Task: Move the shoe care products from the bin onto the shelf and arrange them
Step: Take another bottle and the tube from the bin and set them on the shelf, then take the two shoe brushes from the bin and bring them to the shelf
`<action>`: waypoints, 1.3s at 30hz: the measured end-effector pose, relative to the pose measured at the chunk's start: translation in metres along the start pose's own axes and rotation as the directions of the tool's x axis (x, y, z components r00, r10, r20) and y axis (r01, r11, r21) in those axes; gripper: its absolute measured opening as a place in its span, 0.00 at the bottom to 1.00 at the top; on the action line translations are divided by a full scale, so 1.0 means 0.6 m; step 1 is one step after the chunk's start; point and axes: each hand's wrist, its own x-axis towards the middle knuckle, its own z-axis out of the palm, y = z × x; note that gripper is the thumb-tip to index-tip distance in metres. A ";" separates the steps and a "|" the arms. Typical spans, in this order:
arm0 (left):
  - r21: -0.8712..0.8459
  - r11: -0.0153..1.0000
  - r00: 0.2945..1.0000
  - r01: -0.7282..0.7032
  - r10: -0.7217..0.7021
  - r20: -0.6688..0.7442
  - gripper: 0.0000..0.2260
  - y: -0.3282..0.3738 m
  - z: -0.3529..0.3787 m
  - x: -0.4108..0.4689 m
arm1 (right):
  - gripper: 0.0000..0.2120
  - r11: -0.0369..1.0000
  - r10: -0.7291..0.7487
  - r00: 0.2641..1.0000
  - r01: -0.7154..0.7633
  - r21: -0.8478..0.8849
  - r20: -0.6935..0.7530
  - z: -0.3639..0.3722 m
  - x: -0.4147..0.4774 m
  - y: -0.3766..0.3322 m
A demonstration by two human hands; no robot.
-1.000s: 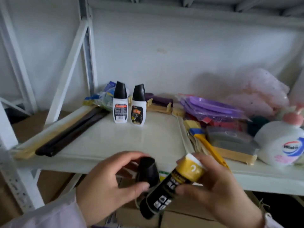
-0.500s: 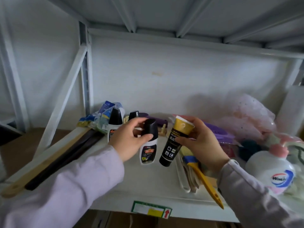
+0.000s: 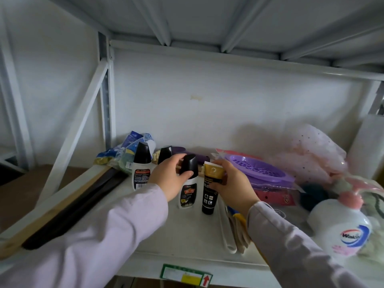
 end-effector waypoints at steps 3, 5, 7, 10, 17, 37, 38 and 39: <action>0.014 1.000 1.000 -0.002 0.002 0.002 0.25 -0.004 0.002 -0.002 | 0.26 1.000 0.015 1.000 -0.015 0.002 0.014 -0.001 -0.002 0.001; 0.026 1.000 1.000 -0.008 0.008 0.011 0.26 -0.006 0.004 -0.004 | 0.30 1.000 0.016 1.000 -0.016 0.008 0.024 -0.002 -0.003 0.001; 0.041 0.999 1.000 -0.009 0.008 0.022 0.27 -0.008 0.007 -0.008 | 0.34 1.000 0.010 0.999 -0.010 0.008 0.035 -0.004 -0.004 0.002; 0.047 0.999 0.999 0.003 -0.004 0.032 0.29 -0.012 0.010 -0.015 | 0.40 1.000 0.013 0.998 -0.015 0.022 0.064 -0.006 -0.007 0.004; -0.010 0.999 0.997 -0.049 0.049 -0.060 0.30 -0.017 0.012 -0.037 | 0.42 1.000 -0.027 0.999 0.026 -0.006 -0.023 -0.007 -0.019 0.004; -0.048 0.948 0.937 -0.313 0.317 0.149 0.07 -0.025 0.004 -0.269 | 0.09 0.831 -0.537 0.836 0.547 -0.101 0.111 0.038 -0.233 -0.011; -0.054 0.949 0.933 -0.311 0.316 0.173 0.06 -0.033 0.009 -0.282 | 0.08 0.837 -0.533 0.837 0.543 -0.071 0.122 0.045 -0.243 -0.004; -0.061 0.950 0.931 -0.306 0.312 0.191 0.05 -0.042 0.015 -0.294 | 0.08 0.839 -0.533 0.836 0.542 -0.042 0.130 0.052 -0.254 0.005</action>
